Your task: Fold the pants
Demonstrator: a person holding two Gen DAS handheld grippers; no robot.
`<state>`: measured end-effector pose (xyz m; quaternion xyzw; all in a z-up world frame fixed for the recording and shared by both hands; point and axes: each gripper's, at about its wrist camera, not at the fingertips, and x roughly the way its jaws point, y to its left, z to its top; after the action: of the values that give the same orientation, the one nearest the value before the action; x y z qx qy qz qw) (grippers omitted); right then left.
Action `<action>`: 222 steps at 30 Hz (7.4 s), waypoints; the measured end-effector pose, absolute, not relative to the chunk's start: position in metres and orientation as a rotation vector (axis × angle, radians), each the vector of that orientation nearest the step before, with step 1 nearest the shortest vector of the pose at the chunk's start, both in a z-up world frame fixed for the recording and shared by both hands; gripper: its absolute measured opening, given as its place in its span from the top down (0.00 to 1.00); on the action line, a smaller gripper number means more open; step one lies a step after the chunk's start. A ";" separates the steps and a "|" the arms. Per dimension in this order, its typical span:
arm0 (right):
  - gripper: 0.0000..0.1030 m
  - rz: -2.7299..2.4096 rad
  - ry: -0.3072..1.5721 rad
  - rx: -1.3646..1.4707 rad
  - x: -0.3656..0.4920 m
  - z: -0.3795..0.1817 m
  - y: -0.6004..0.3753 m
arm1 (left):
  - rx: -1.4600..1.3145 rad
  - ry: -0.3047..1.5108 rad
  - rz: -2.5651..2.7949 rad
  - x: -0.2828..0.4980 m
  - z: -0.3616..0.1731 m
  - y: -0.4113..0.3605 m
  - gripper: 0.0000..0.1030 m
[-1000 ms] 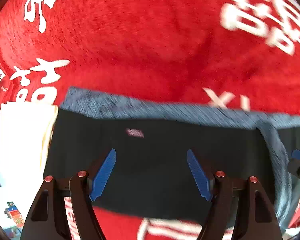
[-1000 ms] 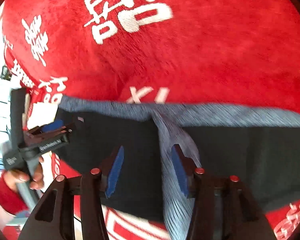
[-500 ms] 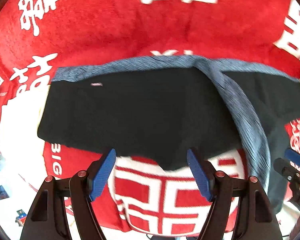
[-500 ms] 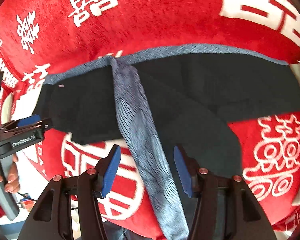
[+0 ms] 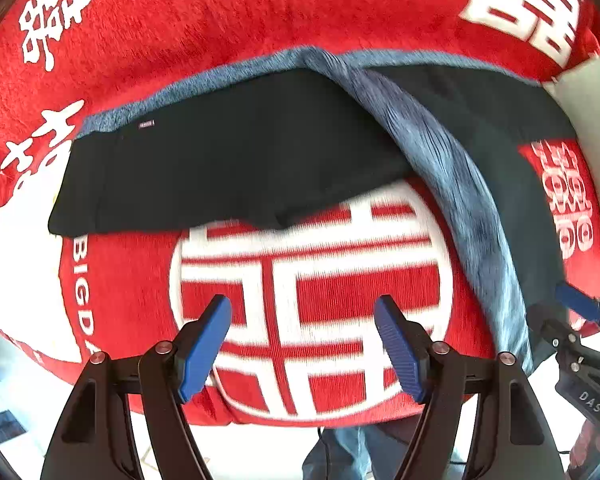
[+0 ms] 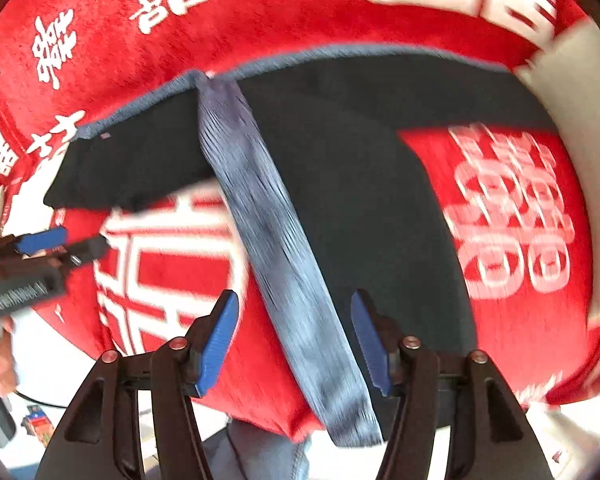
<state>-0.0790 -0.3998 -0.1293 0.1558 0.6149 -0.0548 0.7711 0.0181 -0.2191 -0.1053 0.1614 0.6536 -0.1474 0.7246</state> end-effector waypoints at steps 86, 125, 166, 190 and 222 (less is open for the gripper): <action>0.92 -0.017 1.312 0.571 0.106 -0.127 -0.751 | 0.081 1.418 -0.518 0.183 -0.110 -0.525 0.92; 0.54 0.014 1.337 0.289 0.103 -0.168 -0.639 | 0.291 1.342 0.112 0.234 -0.205 -0.342 0.92; 0.92 -0.056 1.263 0.952 0.042 -0.224 -0.374 | 0.426 1.331 -0.353 0.119 -0.199 -0.204 0.91; 0.49 -0.128 1.353 0.383 0.107 -0.186 -0.400 | 0.077 1.443 -0.235 0.208 -0.201 -0.153 0.91; 0.22 -0.258 1.349 0.593 -0.049 -0.124 -0.470 | 0.202 1.390 -0.437 0.097 -0.101 -0.285 0.02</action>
<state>-0.0490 -0.4698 -0.1245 0.2695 0.6134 -0.1174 0.7330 0.0972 -0.2848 -0.1013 0.0922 0.6340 -0.1992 0.7415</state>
